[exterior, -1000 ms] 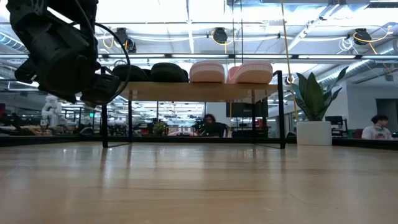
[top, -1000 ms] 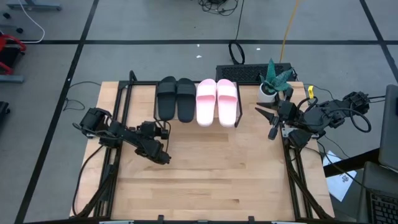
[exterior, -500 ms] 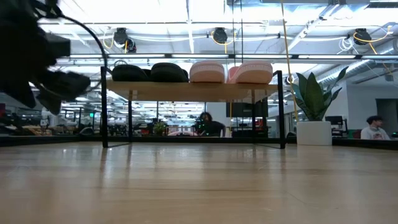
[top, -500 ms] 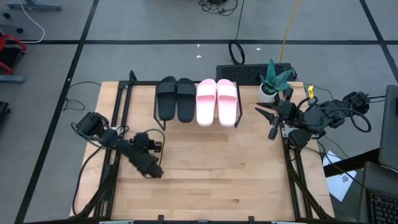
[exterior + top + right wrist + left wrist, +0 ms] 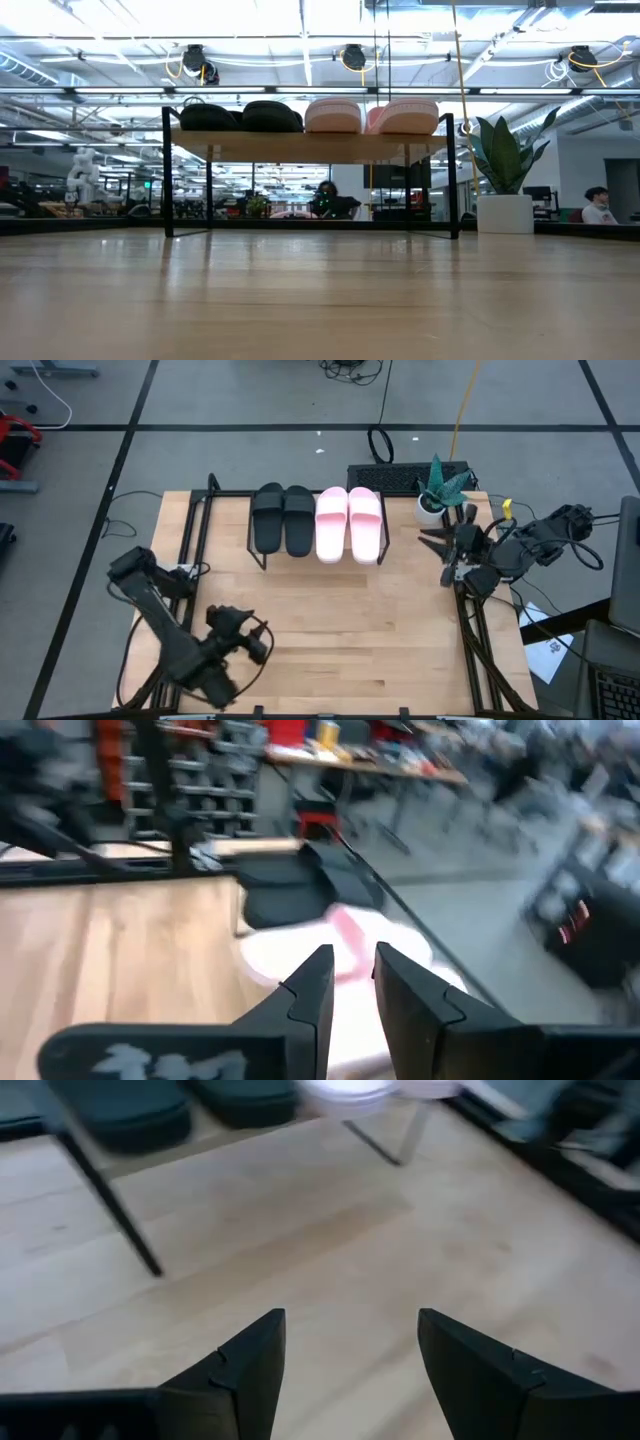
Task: Pick and place slides into the shelf
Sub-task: Return to Home Position
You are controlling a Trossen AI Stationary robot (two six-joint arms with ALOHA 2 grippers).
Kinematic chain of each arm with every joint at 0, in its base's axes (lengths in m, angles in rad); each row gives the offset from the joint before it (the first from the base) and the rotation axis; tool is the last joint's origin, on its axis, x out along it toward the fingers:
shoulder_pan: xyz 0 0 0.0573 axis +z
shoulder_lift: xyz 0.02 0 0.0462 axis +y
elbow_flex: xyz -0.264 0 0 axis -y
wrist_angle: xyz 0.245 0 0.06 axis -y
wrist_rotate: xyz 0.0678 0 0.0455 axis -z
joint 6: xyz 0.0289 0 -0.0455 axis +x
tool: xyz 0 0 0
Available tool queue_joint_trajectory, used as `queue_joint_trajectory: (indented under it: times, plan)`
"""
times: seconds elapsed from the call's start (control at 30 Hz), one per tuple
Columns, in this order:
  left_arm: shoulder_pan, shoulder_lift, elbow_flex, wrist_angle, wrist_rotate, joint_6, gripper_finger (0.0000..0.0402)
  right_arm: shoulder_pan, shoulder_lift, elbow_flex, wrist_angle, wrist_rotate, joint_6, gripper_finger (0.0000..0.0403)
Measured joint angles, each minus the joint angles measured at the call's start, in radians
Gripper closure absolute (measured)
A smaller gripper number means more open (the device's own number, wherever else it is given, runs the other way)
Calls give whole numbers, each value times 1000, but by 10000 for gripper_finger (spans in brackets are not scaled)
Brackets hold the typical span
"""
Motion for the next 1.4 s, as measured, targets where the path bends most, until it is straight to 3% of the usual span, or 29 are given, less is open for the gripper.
queue_joint_trajectory:
  times: [0.13,0.23,0.3,0.37,0.5,0.6,0.73,0.87,1.0,1.17,1.4]
  plan:
    - [-41,-46,111,-1,-3,191,176,-2,-65,0,-291,0,280,342]
    - [-97,-85,67,2,-140,274,176,-2,-131,-6,-497,-91,478,350]
    - [-136,-127,-8,-5,-200,255,176,-2,-189,-37,-514,-138,516,353]
    - [-184,-173,-123,-4,-211,164,176,-2,-252,-94,-448,-149,490,354]
    - [-280,-236,-373,16,-262,-166,176,-2,-396,-249,-272,-149,387,355]
    - [-334,-240,-505,82,-310,-316,176,-2,-504,-380,-206,-149,404,355]
    - [-325,-238,-616,245,-328,-326,176,-2,-629,-576,-98,-210,414,355]
    - [-276,-238,-700,374,-411,-262,176,-2,-737,-776,134,-252,315,355]
    - [-242,-238,-794,449,-421,-273,176,-4,-814,-926,270,-240,294,355]
    - [-227,-242,-911,461,-454,-375,176,-31,-814,-979,279,-170,322,355]
    - [-156,-286,-1031,464,-506,-414,176,-120,-814,-979,298,-172,261,355]
